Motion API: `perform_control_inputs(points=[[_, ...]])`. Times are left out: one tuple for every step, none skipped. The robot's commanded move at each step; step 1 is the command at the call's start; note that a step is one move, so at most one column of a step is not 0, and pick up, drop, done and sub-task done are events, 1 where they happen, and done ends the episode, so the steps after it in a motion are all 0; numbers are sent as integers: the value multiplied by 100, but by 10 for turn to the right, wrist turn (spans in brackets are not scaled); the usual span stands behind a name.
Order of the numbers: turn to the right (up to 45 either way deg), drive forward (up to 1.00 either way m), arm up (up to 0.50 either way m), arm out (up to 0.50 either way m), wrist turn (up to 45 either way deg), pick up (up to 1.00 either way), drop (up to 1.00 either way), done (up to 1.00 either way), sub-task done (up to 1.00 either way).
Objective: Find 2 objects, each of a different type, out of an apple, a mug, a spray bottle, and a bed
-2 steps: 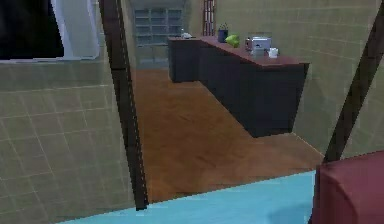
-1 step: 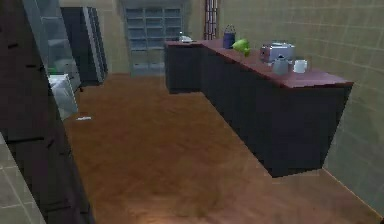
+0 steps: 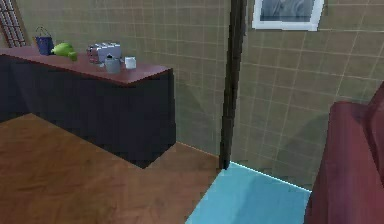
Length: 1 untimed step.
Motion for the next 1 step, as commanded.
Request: perform_control_inputs(points=[[0, 35, 0, 0, 0, 0, 0, 0, 0]])
